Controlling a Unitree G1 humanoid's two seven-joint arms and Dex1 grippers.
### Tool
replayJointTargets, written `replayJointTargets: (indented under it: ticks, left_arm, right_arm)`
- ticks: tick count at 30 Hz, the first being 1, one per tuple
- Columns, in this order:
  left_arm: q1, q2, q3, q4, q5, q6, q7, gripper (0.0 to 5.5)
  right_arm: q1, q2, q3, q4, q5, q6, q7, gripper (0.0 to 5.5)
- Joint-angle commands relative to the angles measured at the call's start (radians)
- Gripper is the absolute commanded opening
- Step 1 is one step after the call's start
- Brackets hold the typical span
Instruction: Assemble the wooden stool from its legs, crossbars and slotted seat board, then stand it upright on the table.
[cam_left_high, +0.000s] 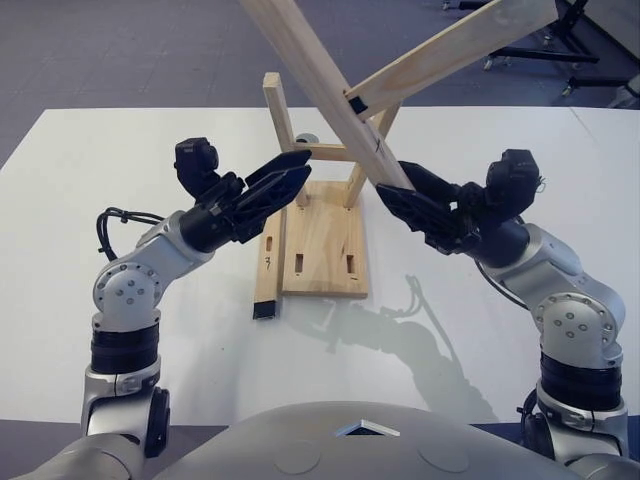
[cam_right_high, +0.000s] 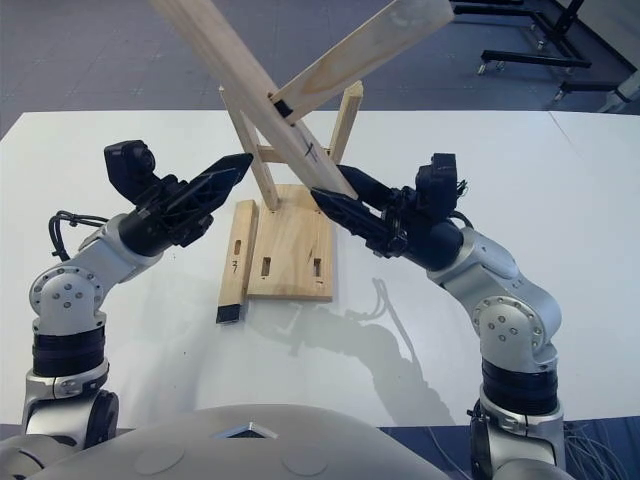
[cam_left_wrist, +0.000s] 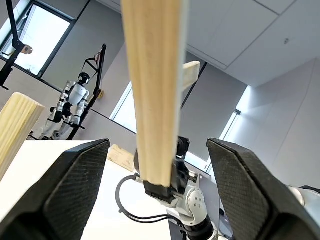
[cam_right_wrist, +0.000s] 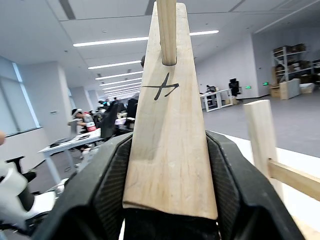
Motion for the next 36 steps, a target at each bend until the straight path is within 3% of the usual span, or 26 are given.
replayJointTargets:
  ticks: [1,22,36]
  left_arm:
    - [-0.035,-0.013,0.021,0.014,-0.044,0.021,0.023,3.56]
    - [-0.012,-0.016,0.061,0.013,-0.259,0.098,0.081,3.56]
    - [0.026,-0.009,-0.005,-0.009,-0.207,0.128,0.067,3.56]
  right_arm:
    - [0.032,0.0,0.014,-0.02,0.035,0.013,0.023,2.06]
    - [0.121,-0.002,0.064,-0.037,0.051,0.031,0.052,2.06]
    - [0.091,0.009,0.094,-0.033,0.027,0.028,0.021,2.06]
